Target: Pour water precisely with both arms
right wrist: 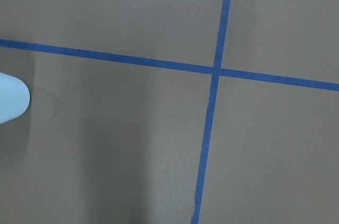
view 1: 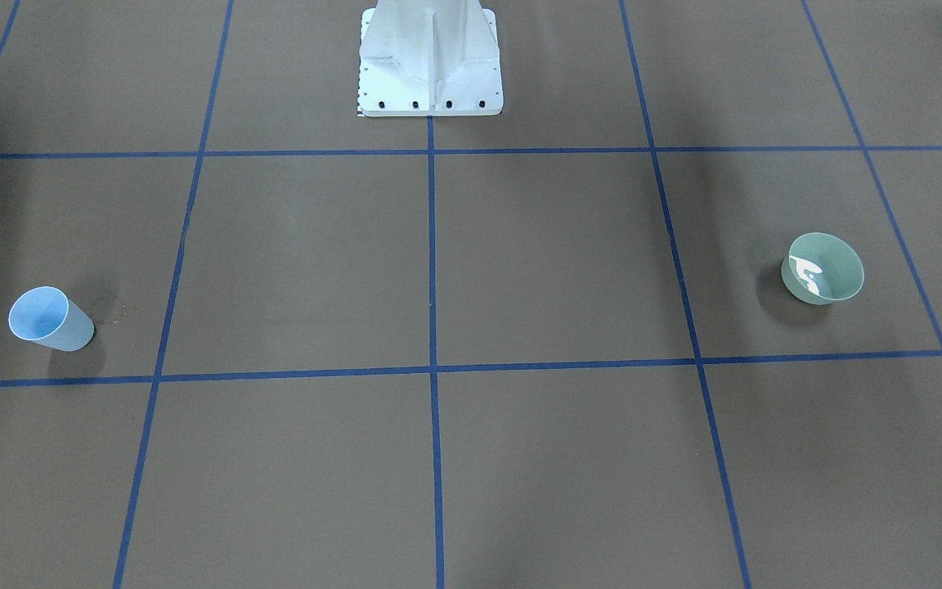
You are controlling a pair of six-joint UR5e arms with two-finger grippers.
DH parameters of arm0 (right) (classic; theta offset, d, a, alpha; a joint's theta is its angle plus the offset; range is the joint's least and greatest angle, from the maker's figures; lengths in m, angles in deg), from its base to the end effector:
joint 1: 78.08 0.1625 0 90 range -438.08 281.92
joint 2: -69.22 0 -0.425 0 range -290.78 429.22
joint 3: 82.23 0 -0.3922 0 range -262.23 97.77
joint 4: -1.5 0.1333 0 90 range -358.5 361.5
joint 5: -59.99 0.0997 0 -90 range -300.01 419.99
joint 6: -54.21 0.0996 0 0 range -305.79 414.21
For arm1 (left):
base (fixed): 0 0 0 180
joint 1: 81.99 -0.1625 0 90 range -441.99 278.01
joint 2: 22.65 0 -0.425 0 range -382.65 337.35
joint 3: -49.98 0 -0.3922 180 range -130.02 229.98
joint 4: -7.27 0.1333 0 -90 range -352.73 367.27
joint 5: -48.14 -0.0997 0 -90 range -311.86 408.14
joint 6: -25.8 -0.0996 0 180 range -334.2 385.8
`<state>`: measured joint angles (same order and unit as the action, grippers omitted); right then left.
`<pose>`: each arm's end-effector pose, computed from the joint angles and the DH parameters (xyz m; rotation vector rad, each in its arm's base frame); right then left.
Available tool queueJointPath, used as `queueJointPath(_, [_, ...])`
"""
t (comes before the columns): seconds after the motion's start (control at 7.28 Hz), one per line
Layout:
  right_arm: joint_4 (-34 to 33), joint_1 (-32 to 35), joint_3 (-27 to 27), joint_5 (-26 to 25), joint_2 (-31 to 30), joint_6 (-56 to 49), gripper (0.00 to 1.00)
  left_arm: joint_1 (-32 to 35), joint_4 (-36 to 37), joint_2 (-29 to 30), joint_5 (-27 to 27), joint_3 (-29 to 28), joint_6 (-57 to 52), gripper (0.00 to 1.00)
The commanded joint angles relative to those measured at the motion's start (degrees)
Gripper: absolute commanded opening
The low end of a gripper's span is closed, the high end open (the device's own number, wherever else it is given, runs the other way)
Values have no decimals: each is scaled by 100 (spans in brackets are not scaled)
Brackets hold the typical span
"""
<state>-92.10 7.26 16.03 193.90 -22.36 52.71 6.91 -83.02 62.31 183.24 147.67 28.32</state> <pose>0.0249 -0.4849 0.6080 0.0300 -0.7678 -0.1228 -0.0540 -0.4587 0.6328 0.0238 0.7881 -0.0033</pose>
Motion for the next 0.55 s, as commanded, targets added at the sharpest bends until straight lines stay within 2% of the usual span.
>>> queueJointPath(0.0, [9, 0, 9, 4, -9, 0, 100, 4, -164, -190, -54, 364, 3, 100])
queueJointPath(0.41, [9, 0, 27, 4, -27, 0, 100, -5, -94, -155, -1, 216, 83, 100])
